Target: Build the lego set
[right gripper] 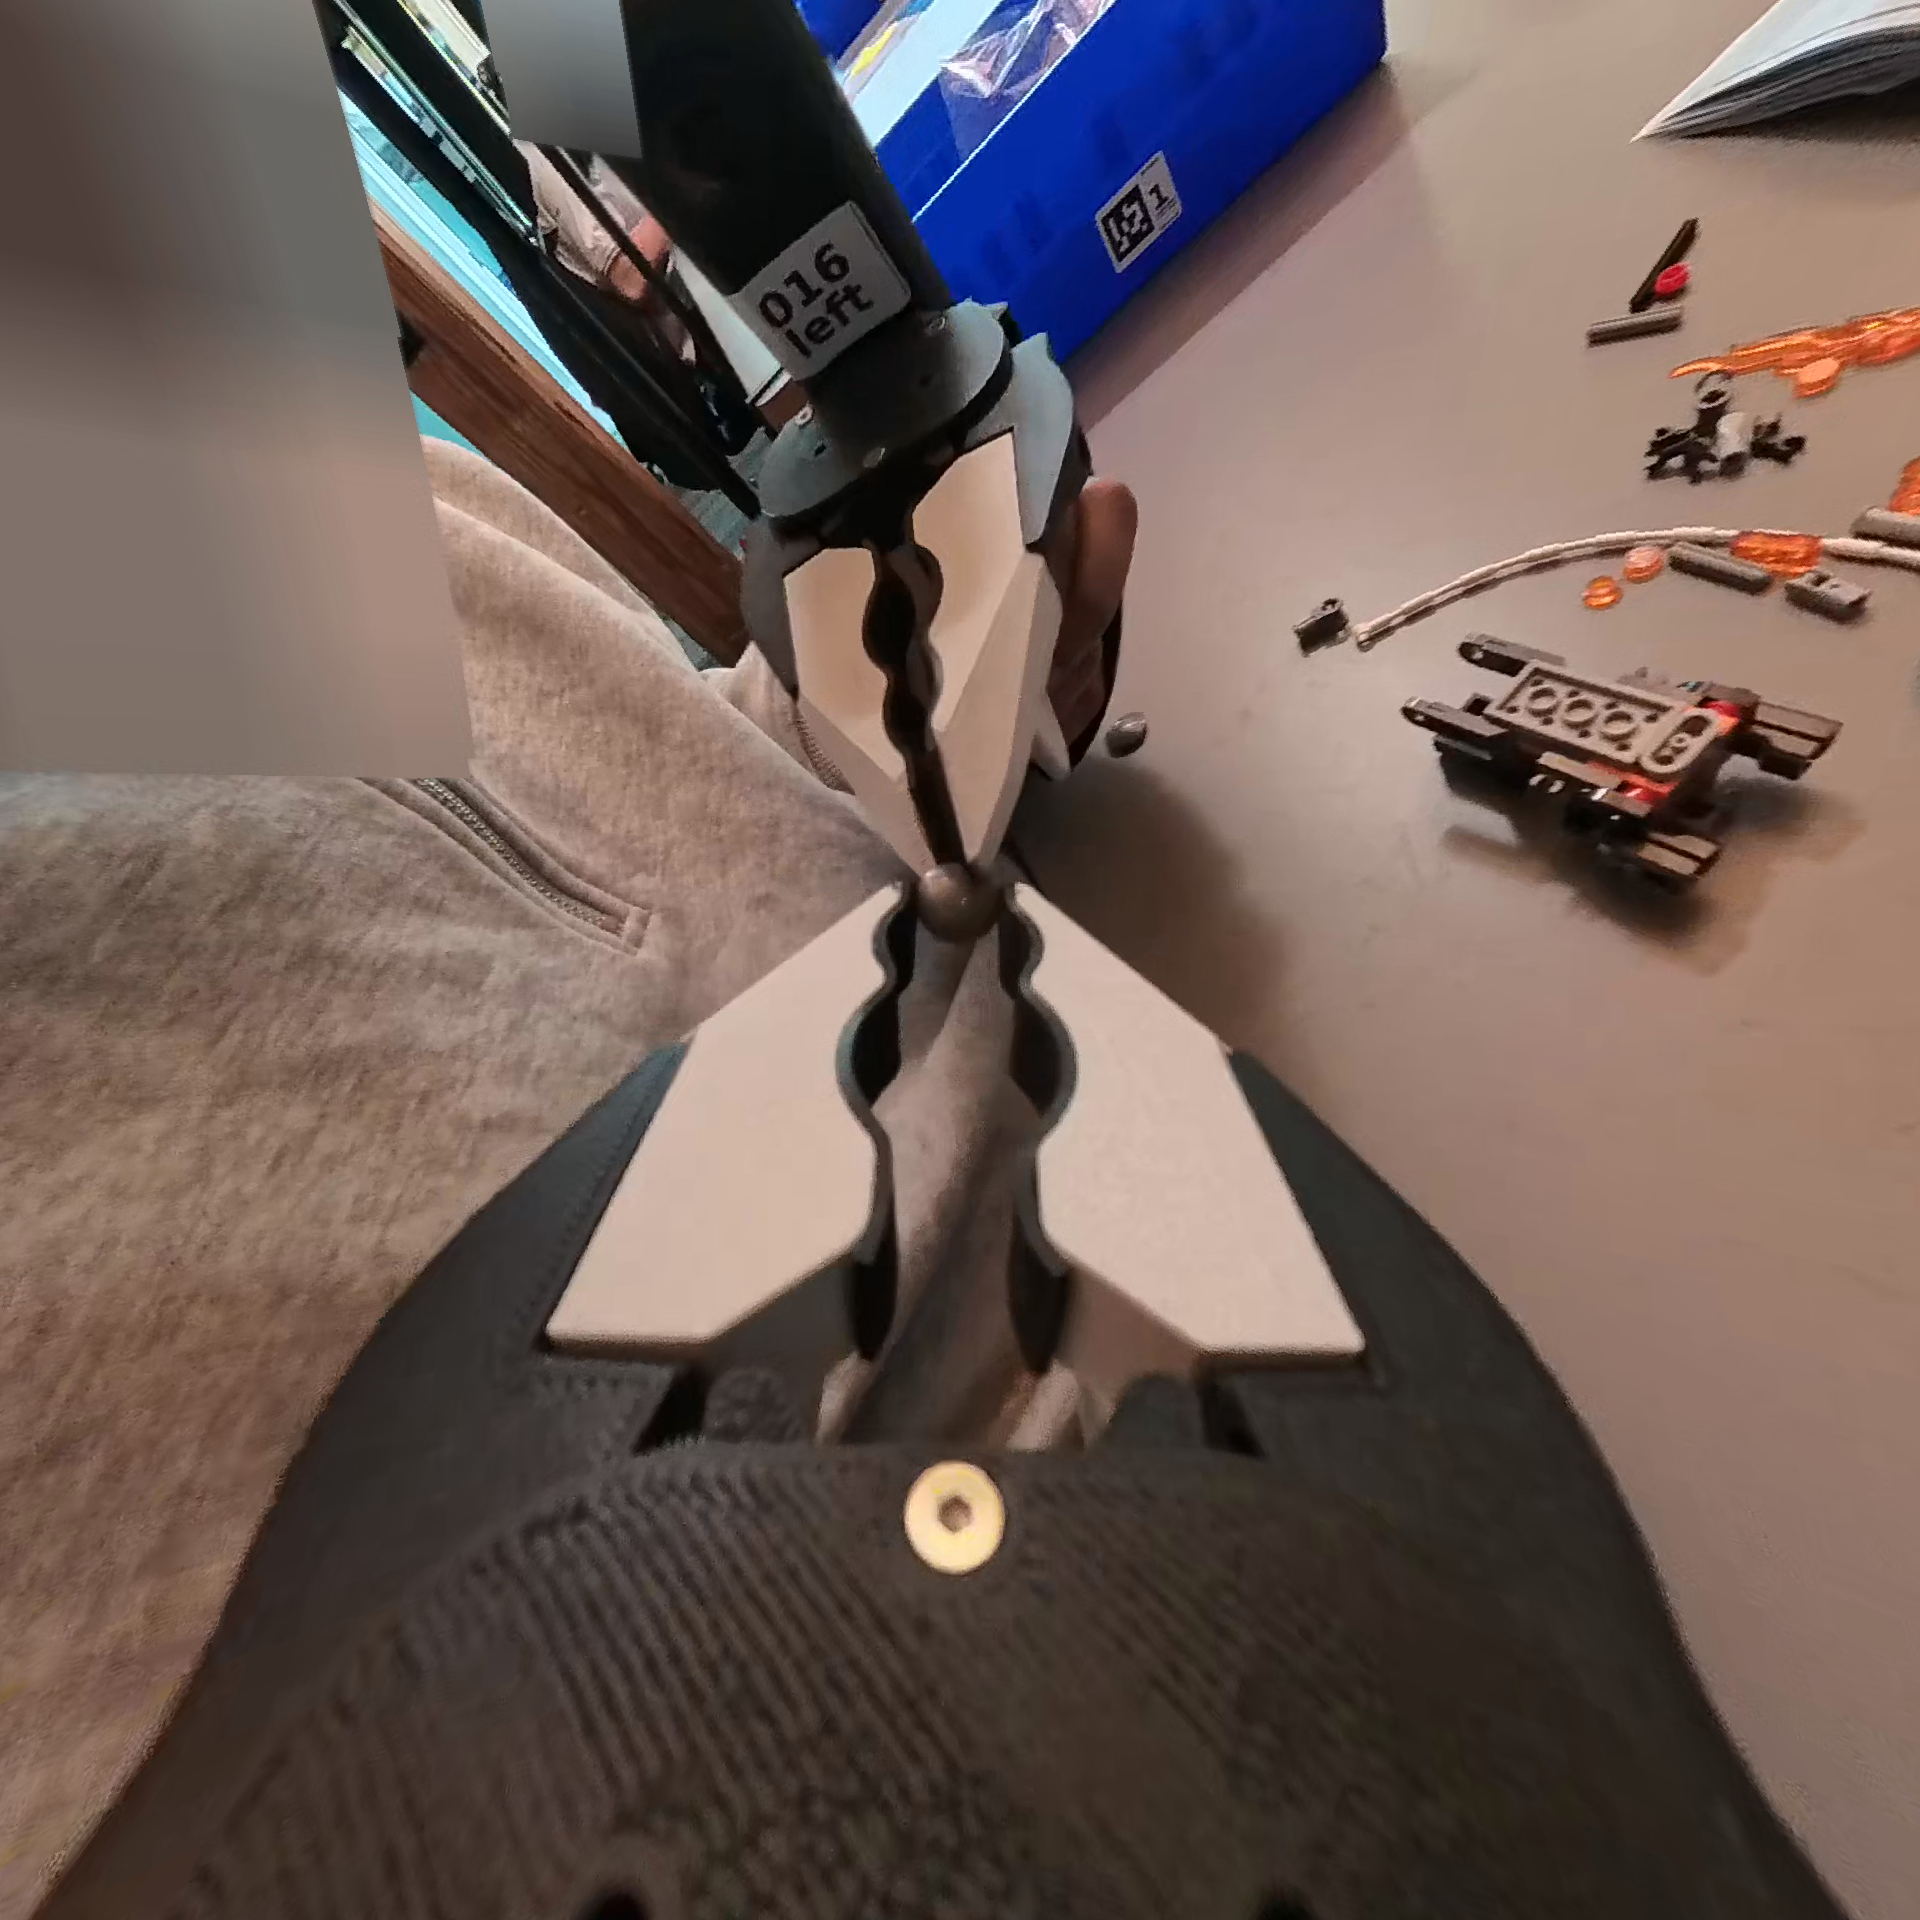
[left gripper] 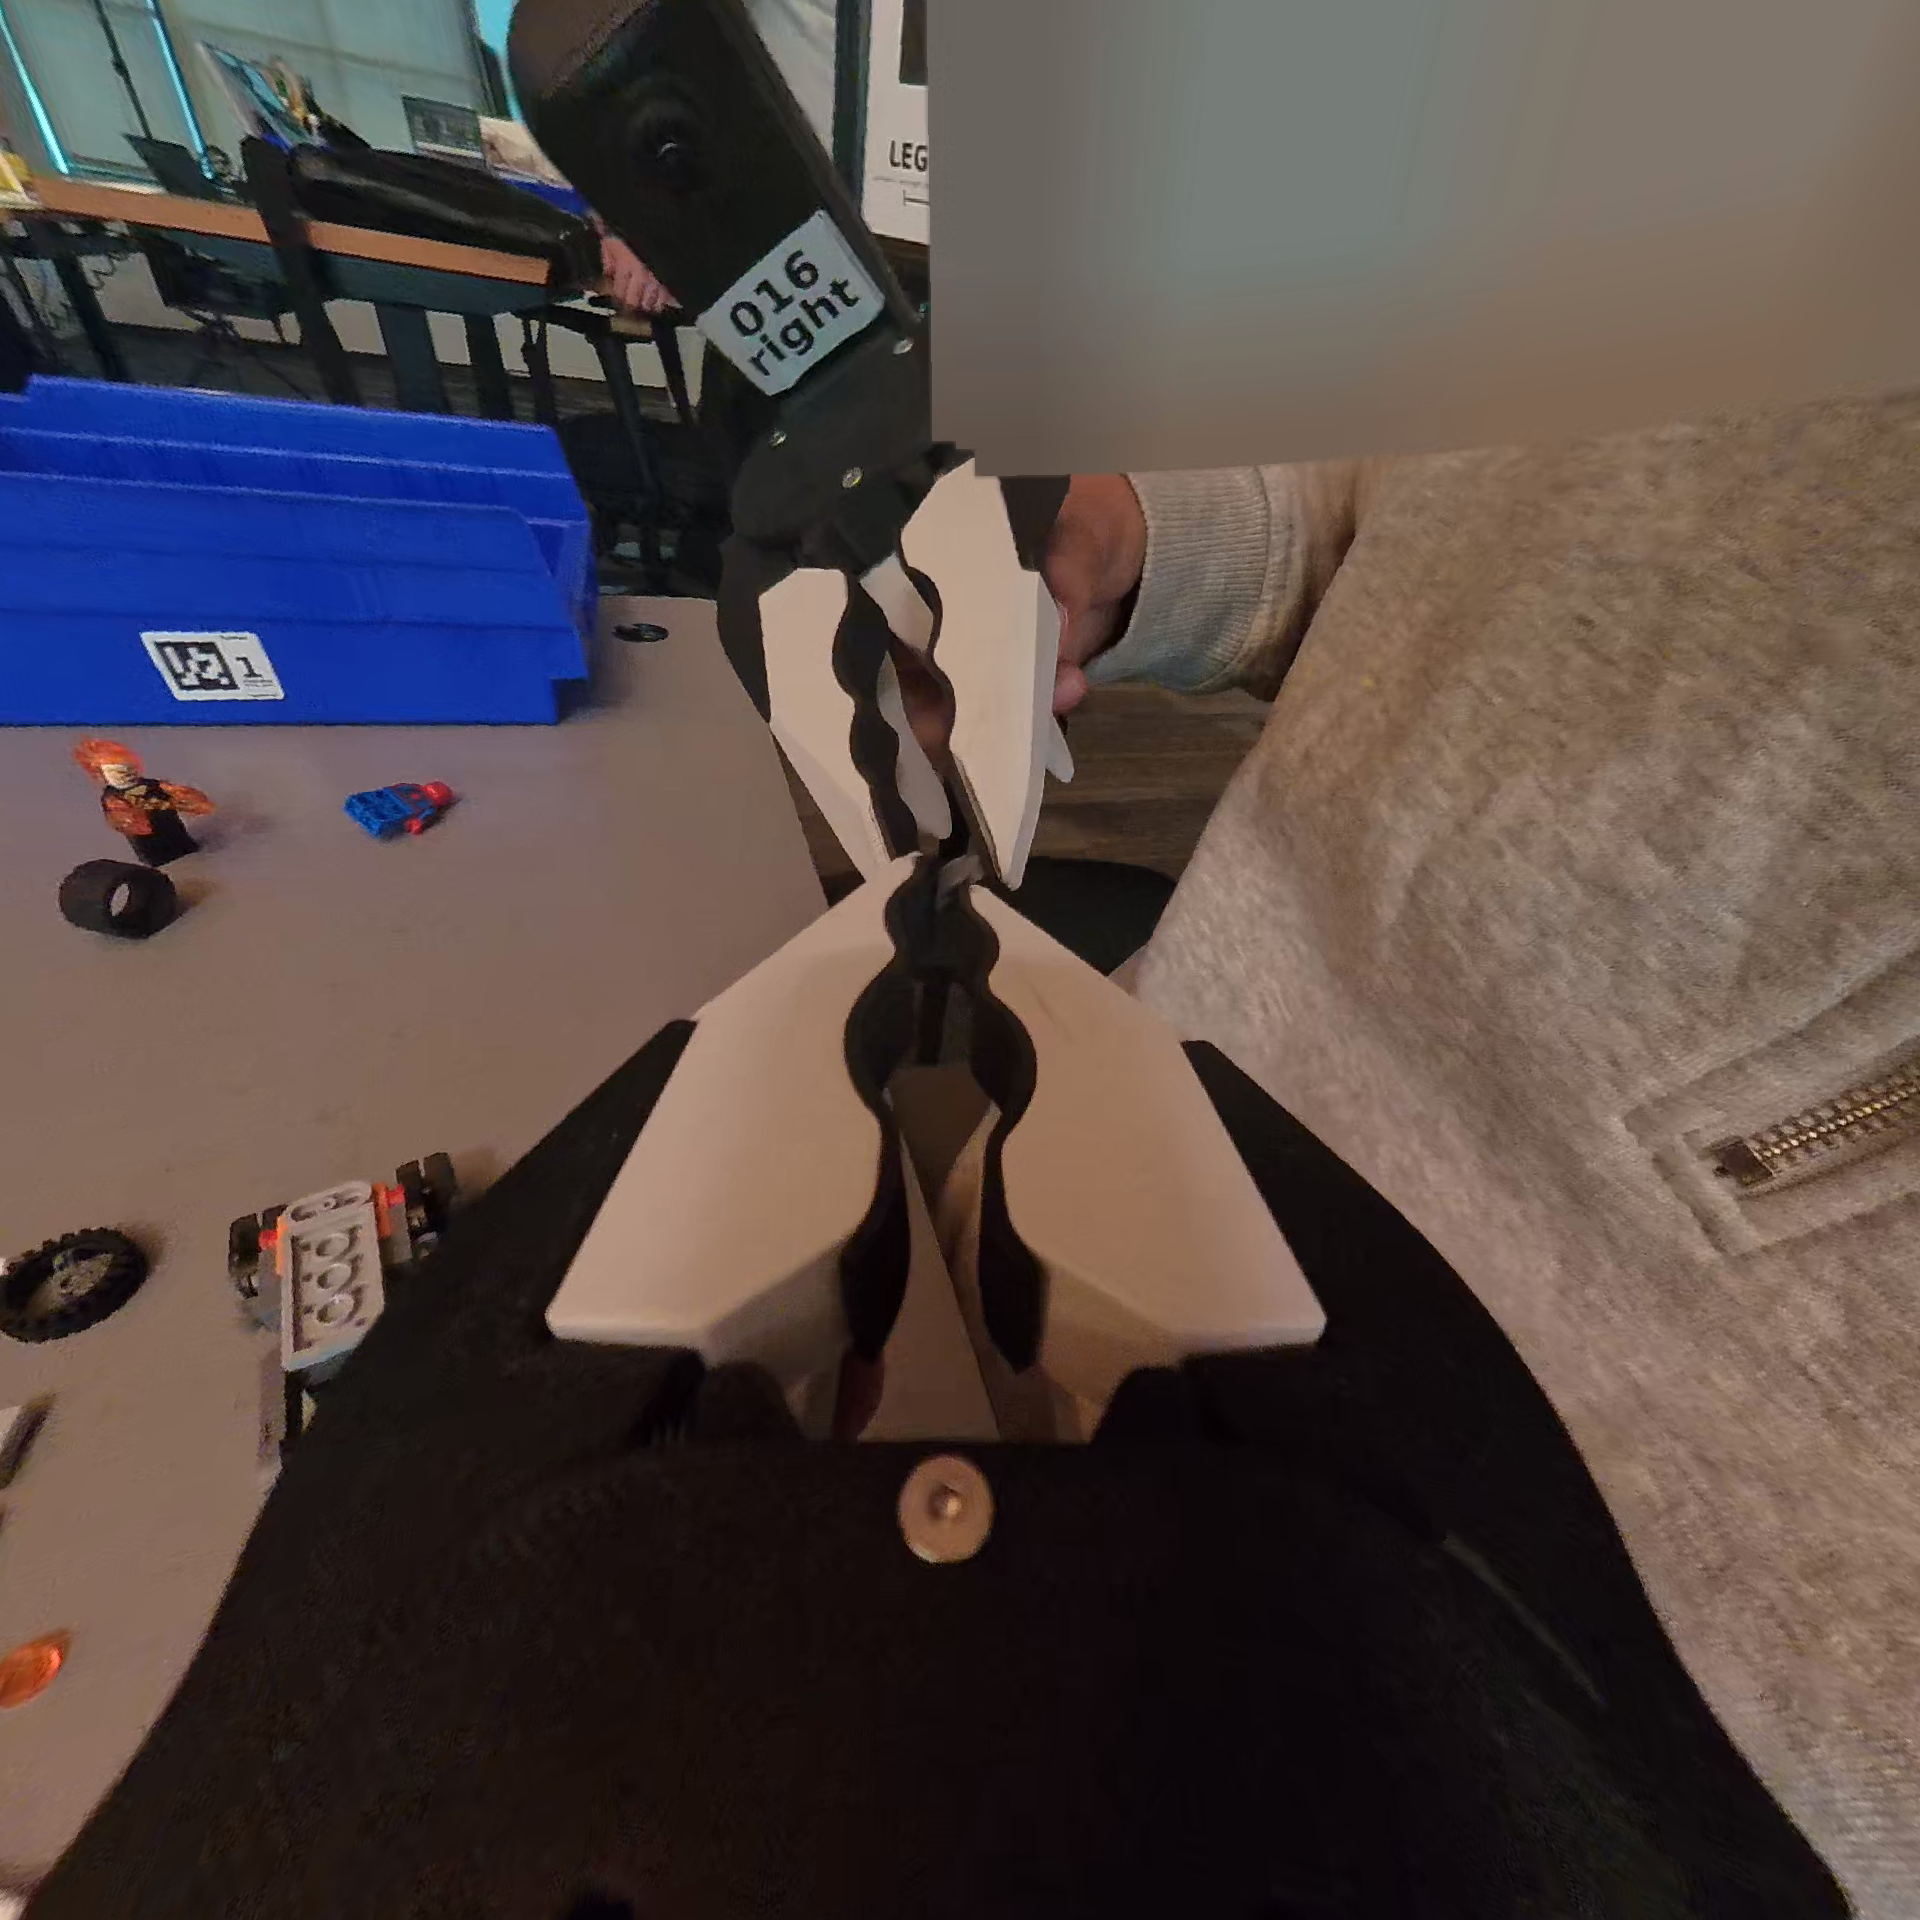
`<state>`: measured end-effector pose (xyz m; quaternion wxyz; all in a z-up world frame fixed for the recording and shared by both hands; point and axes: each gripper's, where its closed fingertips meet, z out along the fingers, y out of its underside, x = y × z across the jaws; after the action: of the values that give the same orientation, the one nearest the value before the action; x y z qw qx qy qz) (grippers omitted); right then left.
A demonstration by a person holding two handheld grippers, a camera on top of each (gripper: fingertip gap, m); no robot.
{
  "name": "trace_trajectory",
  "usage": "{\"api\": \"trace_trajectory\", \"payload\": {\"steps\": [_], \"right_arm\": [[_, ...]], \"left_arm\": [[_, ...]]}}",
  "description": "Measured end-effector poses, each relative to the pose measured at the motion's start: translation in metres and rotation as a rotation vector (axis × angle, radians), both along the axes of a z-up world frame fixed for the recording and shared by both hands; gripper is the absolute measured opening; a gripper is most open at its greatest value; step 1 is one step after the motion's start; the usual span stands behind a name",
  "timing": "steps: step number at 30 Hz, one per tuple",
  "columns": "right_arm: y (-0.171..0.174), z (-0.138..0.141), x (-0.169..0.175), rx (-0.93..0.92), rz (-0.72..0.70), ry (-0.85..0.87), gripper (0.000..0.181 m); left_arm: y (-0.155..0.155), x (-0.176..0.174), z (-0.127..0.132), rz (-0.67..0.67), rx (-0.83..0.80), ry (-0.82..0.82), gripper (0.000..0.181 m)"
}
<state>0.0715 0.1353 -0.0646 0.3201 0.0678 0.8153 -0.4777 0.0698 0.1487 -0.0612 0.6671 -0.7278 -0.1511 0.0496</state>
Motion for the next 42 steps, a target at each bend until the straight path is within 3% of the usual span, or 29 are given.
{"api": "trace_trajectory", "payload": {"steps": [3,7,11,14,27,35,42], "right_arm": [[0.001,-0.007,-0.015,-0.001,-0.049,0.064,0.013],[0.008,-0.043,-0.051,0.092,-0.134,0.305,0.013],[0.020,-0.088,-0.078,0.226,-0.085,0.601,0.014],[0.020,-0.101,-0.084,0.228,-0.037,0.698,0.014],[0.021,-0.106,-0.092,0.194,0.016,0.712,0.019],[0.024,-0.099,-0.093,0.302,0.045,0.688,0.025],[0.021,-0.107,-0.089,0.449,0.153,0.665,0.022]], "left_arm": [[-0.011,-0.012,0.001,0.059,0.027,-0.029,0.012],[-0.038,-0.035,0.002,0.179,0.102,-0.111,0.014],[-0.057,-0.050,0.000,0.266,0.163,-0.165,0.014],[-0.065,-0.056,-0.004,0.299,0.177,-0.197,0.014],[-0.080,-0.061,-0.002,0.300,0.297,-0.281,0.014],[-0.082,-0.062,-0.002,0.302,0.312,-0.297,0.014],[-0.084,-0.063,-0.003,0.308,0.320,-0.309,0.013]]}}
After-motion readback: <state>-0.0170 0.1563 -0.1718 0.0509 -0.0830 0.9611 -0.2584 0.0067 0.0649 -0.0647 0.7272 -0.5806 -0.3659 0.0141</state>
